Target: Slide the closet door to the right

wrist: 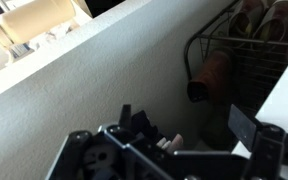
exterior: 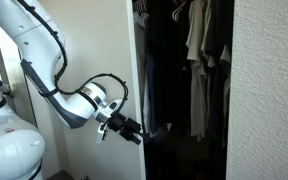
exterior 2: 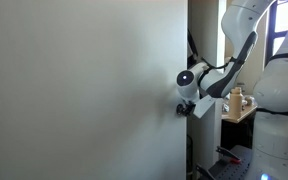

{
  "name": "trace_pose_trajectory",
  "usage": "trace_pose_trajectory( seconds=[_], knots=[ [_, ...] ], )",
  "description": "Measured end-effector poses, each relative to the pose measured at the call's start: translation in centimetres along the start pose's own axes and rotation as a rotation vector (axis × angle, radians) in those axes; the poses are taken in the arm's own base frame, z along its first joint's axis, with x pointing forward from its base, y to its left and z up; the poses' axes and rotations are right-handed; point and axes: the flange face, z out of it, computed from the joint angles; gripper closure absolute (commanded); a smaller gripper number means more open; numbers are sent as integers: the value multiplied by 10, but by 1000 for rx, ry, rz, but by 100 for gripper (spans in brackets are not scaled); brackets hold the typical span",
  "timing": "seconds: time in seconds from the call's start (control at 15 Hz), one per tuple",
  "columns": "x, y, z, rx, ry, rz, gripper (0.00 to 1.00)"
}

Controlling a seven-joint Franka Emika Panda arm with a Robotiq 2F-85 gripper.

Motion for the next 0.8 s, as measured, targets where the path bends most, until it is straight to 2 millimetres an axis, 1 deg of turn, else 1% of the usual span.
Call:
trace_pose_trajectory(
  seconds=[0.13, 0.6, 0.8],
  knots=[
    [0, 2, 5, -31, -10, 1, 0],
    [3, 2, 9, -38, -43, 1, 0],
    [6, 7, 16, -101, -88, 25, 0]
  ],
)
